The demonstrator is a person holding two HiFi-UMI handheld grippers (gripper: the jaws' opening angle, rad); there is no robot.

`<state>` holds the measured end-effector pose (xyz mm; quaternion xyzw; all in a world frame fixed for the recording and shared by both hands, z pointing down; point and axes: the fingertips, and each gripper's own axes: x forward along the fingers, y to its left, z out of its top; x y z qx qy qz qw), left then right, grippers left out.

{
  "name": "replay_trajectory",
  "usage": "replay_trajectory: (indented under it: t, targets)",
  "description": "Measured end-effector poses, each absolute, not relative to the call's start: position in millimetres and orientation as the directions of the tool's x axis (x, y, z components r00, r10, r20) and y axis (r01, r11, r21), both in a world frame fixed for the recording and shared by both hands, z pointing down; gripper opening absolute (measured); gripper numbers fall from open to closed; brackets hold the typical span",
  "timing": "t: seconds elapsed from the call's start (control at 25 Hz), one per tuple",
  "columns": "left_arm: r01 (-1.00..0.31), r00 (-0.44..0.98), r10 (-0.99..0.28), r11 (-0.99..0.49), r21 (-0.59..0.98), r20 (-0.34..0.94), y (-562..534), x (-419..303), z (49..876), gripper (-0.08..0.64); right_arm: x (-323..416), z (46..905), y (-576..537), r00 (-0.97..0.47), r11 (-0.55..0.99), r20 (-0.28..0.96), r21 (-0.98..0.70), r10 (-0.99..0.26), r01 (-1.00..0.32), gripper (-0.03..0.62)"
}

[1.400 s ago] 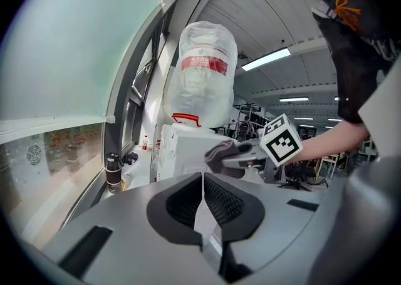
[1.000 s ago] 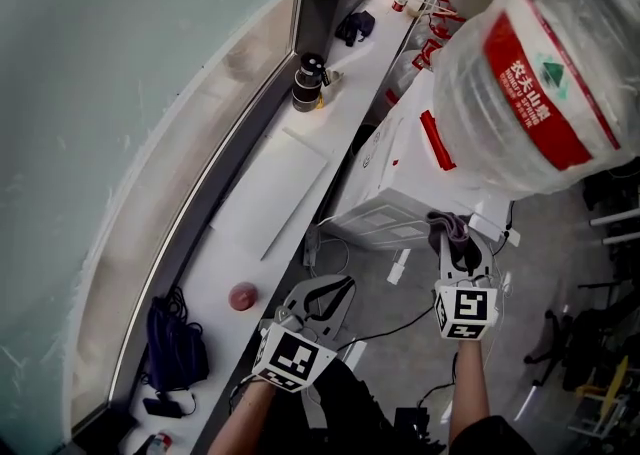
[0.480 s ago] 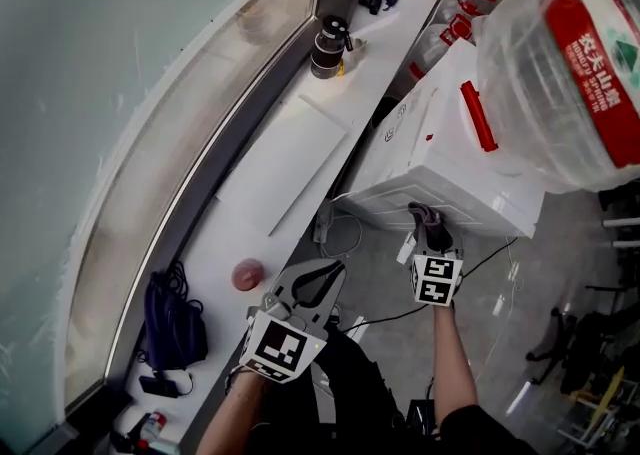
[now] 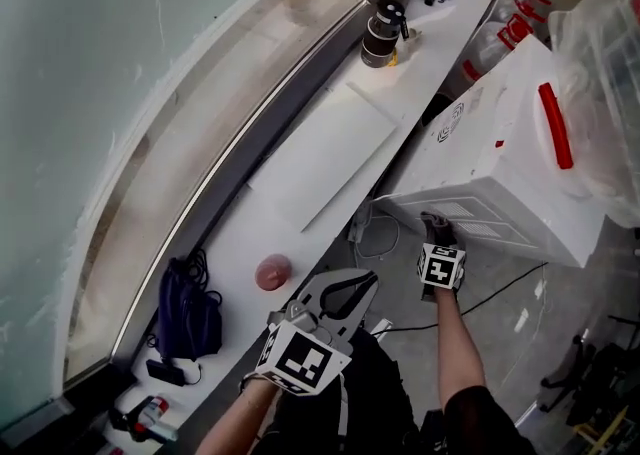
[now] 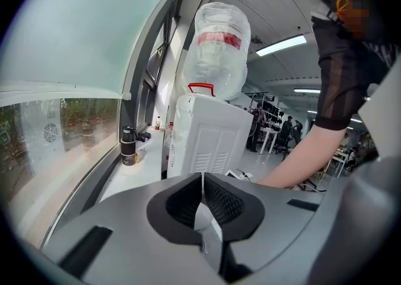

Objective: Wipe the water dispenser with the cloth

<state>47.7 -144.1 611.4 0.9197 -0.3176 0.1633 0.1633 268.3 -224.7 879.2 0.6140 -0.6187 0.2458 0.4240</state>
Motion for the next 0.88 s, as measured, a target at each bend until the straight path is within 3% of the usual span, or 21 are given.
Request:
replay_trajectory:
  t: [0.28, 0.52, 0.88]
  targets:
    - [-0.629, 0.752, -0.516, -0.749, 0.209, 0.411, -149.2, 55.0, 624.3, 0.02, 287.7, 933.4, -211.4, 0.185, 0.091, 0.892, 0.242, -0.413, -0.966, 0.103]
    - [-0.592, 0.774, -0.478, -0.778, 0.208, 0.415, -151.9, 64.8, 606.8, 0.02, 275.2, 862.6, -194.2, 0.096, 0.188, 0.844, 0.226, -0.528, -0.956, 0.101]
    - [-0.501, 0.829, -0.402, -0.843, 0.195, 0.389, -154.9, 92.3, 555.6, 0.02, 276.5, 678.5, -172.0, -0.021, 0.302, 0.734, 0.252, -0.678, -0.92, 0.101]
